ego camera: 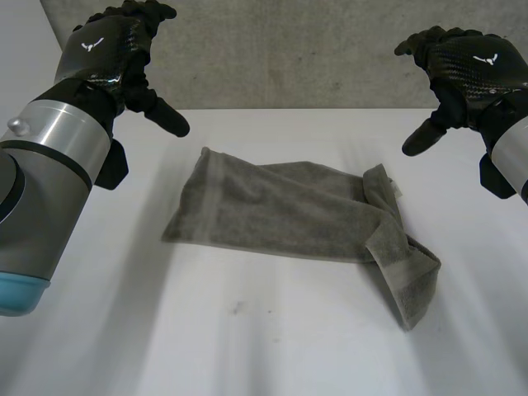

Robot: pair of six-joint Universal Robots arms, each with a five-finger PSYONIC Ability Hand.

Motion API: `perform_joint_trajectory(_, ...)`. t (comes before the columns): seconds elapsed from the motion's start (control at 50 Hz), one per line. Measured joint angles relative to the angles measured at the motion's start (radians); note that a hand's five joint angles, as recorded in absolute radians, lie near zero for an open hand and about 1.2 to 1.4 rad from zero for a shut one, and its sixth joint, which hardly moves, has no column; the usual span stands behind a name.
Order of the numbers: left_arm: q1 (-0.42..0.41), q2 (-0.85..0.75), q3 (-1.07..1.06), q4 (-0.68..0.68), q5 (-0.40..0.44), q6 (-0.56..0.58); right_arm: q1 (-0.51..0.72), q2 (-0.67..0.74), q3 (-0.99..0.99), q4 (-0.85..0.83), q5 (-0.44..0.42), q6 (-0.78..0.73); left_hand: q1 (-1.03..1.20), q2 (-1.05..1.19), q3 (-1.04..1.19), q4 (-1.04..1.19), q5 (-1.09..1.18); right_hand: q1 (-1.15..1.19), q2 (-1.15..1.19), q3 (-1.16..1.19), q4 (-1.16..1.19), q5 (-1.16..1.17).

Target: Fold the towel.

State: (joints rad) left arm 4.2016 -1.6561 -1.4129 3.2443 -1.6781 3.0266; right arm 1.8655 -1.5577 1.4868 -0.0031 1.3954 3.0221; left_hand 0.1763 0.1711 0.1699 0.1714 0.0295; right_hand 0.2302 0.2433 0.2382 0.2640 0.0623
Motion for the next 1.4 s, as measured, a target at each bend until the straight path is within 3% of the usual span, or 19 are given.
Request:
perform_joint_trajectory(0.34, -0.001, -0.043, 0.007, -0.006, 0.005, 0.051, 0.014, 0.038, 0.008, 0.056, 0.002, -0.131, -0.002, -0.002, -0.001, -0.003, -0.001, 0.000, 0.000, 0.000, 0.000, 0.000)
perform_joint_trajectory(0.5, -0.005, -0.098, 0.000, -0.018, -0.002, 0.145, 0.142, 0.116, 0.060, 0.108, 0.012, -0.321, -0.002, -0.002, -0.001, -0.003, -0.001, 0.000, 0.000, 0.000, 0.000, 0.000)
perform_joint_trajectory(0.62, -0.006, -0.145, -0.025, -0.018, 0.000, 0.159, 0.224, 0.208, 0.146, 0.065, 0.066, -0.426, -0.002, -0.002, -0.001, -0.003, -0.001, 0.033, 0.020, 0.020, 0.011, 0.023)
perform_joint_trajectory(0.76, -0.014, -0.195, -0.055, -0.016, 0.005, 0.151, 0.273, 0.339, 0.251, -0.160, 0.212, -0.614, -0.002, -0.002, -0.001, -0.004, -0.001, 0.325, 0.316, 0.324, 0.295, 0.326)
perform_joint_trajectory(0.86, -0.037, -0.215, -0.087, -0.003, 0.009, 0.146, 0.277, 0.393, 0.309, -0.352, 0.336, -0.864, -0.002, -0.003, -0.001, -0.004, -0.001, 0.550, 0.542, 0.542, 0.516, 0.538)
perform_joint_trajectory(0.94, -0.066, -0.222, -0.109, 0.019, 0.009, 0.145, 0.274, 0.399, 0.338, -0.462, 0.399, -1.027, -0.002, -0.004, -0.001, -0.004, -0.001, 0.986, 0.976, 0.942, 0.933, 0.971)
perform_joint_trajectory(1.0, -0.083, -0.223, -0.122, 0.036, 0.010, 0.147, 0.272, 0.386, 0.349, -0.508, 0.417, -1.081, -0.002, -0.004, -0.001, -0.004, -0.001, 1.086, 1.076, 1.086, 1.065, 1.100)
perform_joint_trajectory(1.1, -0.104, -0.224, -0.139, 0.059, 0.011, 0.150, 0.273, 0.321, 0.358, -0.535, 0.396, -1.032, -0.002, -0.004, -0.001, -0.004, -0.001, 1.086, 1.076, 1.093, 1.070, 1.101)
perform_joint_trajectory(1.3, -0.136, -0.229, -0.171, 0.089, 0.014, 0.148, 0.270, 0.026, 0.367, -0.509, 0.203, -0.580, -0.002, -0.004, -0.001, -0.004, -0.001, 1.086, 1.076, 1.094, 1.070, 1.101)
perform_joint_trajectory(1.4, -0.161, -0.242, -0.179, 0.091, 0.021, 0.143, 0.242, -0.078, 0.361, -0.457, 0.160, -0.433, -0.002, -0.004, -0.001, -0.004, -0.001, 1.087, 1.076, 1.096, 1.070, 1.101)
